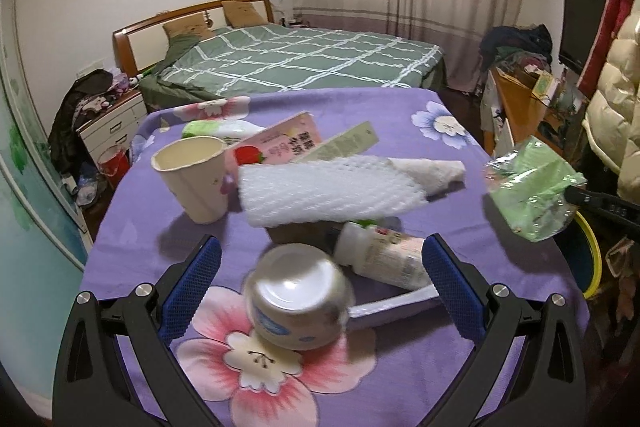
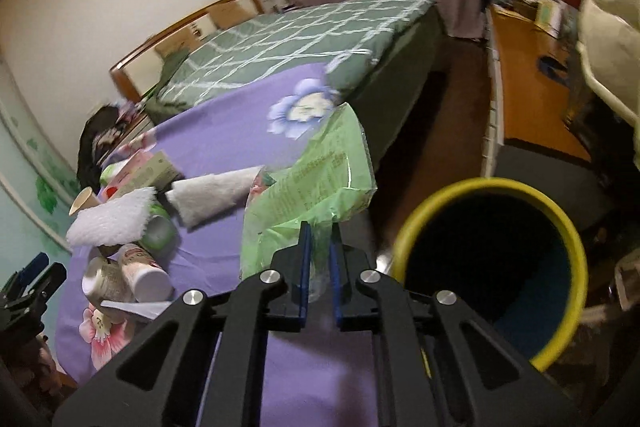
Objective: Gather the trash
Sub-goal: 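Carry the green bag over the yellow bin and open the right gripper, then grasp the white bowl with the left gripper and drop it into the bin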
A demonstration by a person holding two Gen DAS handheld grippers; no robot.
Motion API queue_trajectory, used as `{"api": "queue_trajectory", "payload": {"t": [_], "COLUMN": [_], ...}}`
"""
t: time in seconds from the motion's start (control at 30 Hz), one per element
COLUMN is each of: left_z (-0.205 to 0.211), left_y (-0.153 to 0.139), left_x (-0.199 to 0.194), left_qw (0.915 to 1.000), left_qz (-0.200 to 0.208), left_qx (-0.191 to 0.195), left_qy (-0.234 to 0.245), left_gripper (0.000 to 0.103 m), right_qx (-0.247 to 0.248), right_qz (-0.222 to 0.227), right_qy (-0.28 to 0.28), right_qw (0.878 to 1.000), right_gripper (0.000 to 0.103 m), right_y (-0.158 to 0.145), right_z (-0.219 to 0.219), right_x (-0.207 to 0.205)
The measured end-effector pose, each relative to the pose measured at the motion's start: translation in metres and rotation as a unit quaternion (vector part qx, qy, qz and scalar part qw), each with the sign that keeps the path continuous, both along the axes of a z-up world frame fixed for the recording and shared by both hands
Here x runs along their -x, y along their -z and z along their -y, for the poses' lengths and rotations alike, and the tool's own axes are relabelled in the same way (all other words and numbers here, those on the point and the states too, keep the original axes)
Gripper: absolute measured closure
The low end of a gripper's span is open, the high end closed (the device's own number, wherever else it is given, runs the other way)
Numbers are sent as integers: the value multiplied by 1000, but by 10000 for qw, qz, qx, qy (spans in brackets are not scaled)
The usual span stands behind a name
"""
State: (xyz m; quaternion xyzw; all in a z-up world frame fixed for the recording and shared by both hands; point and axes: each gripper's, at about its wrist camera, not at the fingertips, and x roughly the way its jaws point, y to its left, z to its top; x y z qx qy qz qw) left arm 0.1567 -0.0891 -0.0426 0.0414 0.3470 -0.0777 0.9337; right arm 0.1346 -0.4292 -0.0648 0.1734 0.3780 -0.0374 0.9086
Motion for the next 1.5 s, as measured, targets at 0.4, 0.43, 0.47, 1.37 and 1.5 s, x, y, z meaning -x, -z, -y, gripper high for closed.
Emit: {"api": "queue_trajectory", "payload": {"t": [0.4,0.43,0.47,1.37,1.5], "left_z": [29,29,29,-21,-23], "left_y": [6,6,5,57,66], "left_x": [17,18,20,-25,-37], "left_qw": [9997,9997,9998,9969,9965], "left_qz": [-82,-85,-85,-662,-759], "left_qx": [-103,-113,-126,-209,-188], "left_qy": [199,181,146,-376,-300], "left_gripper": [4,4,4,14,19], "right_qx": [-226,-240,-256,-127,-135], "right_qz": [-308,-354,-398,-621,-662], "right_qy": [986,1032,1068,875,843], "right_qw": [9944,9937,9932,9941,9941], "right_gripper": [95,95,95,68,68], "right_y": [36,42,47,58,60], "right_z": [80,84,89,66,64], "right_x": [57,59,61,46,43]}}
